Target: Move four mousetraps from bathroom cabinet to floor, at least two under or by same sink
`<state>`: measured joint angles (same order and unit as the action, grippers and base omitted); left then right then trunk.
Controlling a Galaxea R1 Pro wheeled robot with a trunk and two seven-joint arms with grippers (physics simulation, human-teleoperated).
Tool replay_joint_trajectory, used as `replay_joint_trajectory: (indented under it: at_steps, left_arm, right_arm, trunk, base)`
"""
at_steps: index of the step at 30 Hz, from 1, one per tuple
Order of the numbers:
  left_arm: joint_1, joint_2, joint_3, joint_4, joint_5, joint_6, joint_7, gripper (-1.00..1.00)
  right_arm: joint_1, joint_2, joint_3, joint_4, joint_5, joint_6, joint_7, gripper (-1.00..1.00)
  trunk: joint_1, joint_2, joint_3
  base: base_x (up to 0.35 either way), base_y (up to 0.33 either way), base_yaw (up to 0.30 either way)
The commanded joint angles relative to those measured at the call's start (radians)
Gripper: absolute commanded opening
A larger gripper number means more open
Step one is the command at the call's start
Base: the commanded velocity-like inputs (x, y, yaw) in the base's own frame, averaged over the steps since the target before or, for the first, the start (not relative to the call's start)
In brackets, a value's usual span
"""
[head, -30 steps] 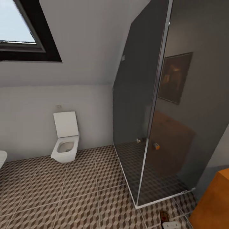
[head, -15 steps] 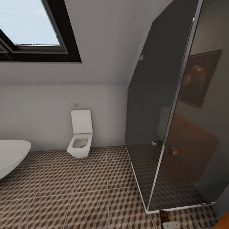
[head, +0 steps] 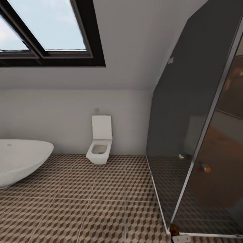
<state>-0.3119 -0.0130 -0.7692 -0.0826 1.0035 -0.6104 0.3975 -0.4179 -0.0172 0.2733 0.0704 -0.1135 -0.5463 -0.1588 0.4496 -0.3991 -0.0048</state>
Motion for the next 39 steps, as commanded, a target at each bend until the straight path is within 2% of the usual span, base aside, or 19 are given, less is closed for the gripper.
replay_joint_trajectory:
  at_steps: [1, 39]
  left_arm:
    - [0.000, 0.000, -0.009, 0.000, 0.001, 0.000, 0.009, -1.00]
    - [0.000, 0.001, -0.009, 0.000, 0.001, 0.000, 0.009, -1.00]
  right_arm:
    - [-0.001, 0.000, 0.009, 0.003, -0.010, -0.006, 0.001, -1.00]
    - [-0.001, 0.000, 0.009, 0.003, -0.011, -0.006, 0.001, -1.00]
  trunk:
    - [0.000, -0.001, -0.001]
    - [0.000, -0.001, -0.001]
  base:
    - [0.000, 0.000, 0.300]
    - [0.000, 0.000, 0.300]
